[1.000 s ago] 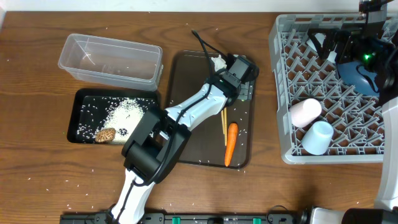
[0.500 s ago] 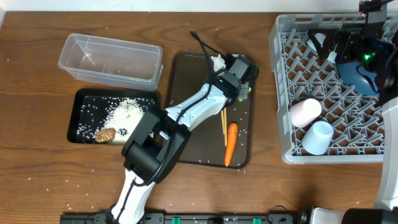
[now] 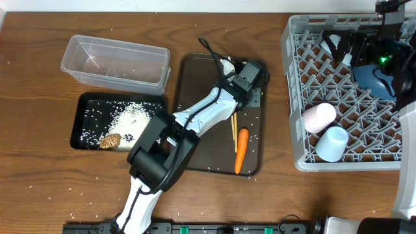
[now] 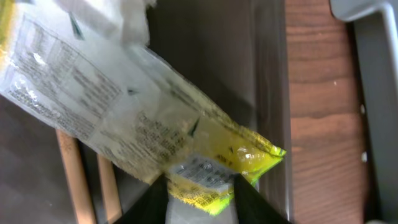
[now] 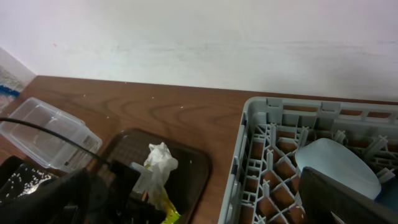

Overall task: Sort waste into correct bins and load items into the dishwasher rack
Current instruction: 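Reach the left gripper to the yellow wrapper on the tray and grasp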

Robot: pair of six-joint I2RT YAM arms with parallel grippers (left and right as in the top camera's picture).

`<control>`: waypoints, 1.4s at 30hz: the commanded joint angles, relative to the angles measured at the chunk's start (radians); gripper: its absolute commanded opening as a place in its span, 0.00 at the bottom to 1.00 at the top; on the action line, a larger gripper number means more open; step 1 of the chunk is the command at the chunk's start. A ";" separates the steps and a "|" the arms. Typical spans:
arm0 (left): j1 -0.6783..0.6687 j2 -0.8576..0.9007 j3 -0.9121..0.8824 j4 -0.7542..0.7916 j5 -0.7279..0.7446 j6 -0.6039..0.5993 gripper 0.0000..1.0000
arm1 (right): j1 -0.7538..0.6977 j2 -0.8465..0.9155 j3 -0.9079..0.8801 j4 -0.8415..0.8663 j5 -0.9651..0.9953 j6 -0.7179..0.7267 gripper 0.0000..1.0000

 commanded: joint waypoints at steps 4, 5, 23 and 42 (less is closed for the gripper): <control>-0.002 0.015 -0.004 -0.007 -0.023 -0.057 0.58 | 0.002 0.007 0.000 -0.004 0.003 0.010 0.99; -0.002 0.020 -0.004 -0.006 -0.040 -0.057 0.59 | 0.002 0.007 0.000 -0.004 0.003 0.010 0.99; 0.000 0.116 -0.004 0.073 -0.052 -0.068 0.29 | 0.002 0.008 0.000 -0.013 0.027 0.010 0.99; 0.070 -0.187 -0.004 -0.150 -0.018 0.023 0.06 | 0.002 0.008 0.000 -0.019 0.030 0.009 0.99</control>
